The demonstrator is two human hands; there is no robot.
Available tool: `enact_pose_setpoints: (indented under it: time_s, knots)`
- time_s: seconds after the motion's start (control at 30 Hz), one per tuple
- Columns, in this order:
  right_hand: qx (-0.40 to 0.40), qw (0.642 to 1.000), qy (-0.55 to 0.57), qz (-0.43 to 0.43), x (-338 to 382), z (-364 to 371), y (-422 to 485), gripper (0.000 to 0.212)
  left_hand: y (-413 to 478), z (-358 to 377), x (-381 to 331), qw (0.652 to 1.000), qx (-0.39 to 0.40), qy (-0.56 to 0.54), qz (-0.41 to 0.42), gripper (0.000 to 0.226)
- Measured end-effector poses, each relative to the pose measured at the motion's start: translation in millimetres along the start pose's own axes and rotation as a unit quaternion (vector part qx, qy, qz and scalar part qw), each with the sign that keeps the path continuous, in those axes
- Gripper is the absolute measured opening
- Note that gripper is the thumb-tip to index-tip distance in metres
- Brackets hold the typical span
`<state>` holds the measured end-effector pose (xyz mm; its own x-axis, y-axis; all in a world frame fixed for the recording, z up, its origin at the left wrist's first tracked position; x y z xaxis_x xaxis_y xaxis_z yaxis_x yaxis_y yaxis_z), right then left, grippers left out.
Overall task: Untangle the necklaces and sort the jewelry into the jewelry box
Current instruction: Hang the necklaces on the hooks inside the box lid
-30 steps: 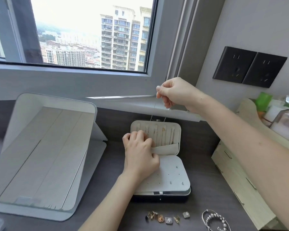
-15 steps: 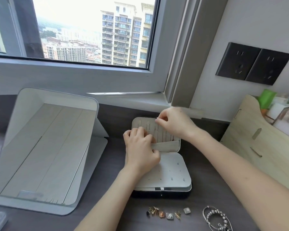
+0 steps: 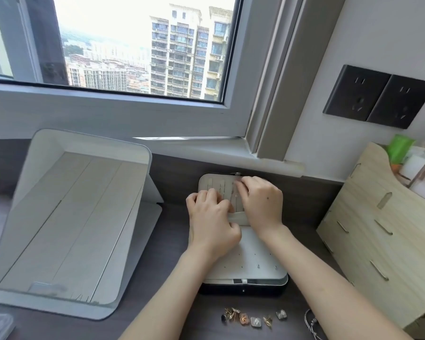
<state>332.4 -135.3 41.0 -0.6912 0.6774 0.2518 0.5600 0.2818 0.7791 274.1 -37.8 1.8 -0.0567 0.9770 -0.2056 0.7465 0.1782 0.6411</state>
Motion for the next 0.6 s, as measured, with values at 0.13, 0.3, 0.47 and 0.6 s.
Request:
enact_pose_setpoints:
  time_s: [0.13,0.3,0.47,0.6]
  knots:
    - [-0.027,0.999,0.015,0.025,-1.6,7.1,2.2,0.031,-0.4,-0.2,-0.3,1.0,0.0,0.0,0.003,0.02]
    - [-0.063,0.994,0.052,0.069,0.3,13.2,3.3,0.031,-0.5,-1.0,0.0,1.0,-0.004,-0.009,0.004,0.019]
    - [-0.064,0.982,0.078,0.16,1.8,13.7,5.4,0.024,-0.8,-1.7,0.3,1.0,-0.004,-0.009,0.005,0.021]
    - [-0.063,0.955,0.11,0.267,6.7,7.0,7.8,0.024,-1.0,-2.4,0.6,1.0,0.0,-0.006,0.005,0.02]
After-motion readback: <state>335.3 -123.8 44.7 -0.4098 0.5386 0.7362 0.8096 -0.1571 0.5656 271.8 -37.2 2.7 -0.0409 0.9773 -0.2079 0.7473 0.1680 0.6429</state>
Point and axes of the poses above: each hand's wrist, its own y-axis towards the middle knuckle, its own z-axis out of the palm, x = y × z, the point moved 2 cm from there along y, towards the middle knuckle, and after that the axes turned 15 degrees about y, right-handed, at the moved point
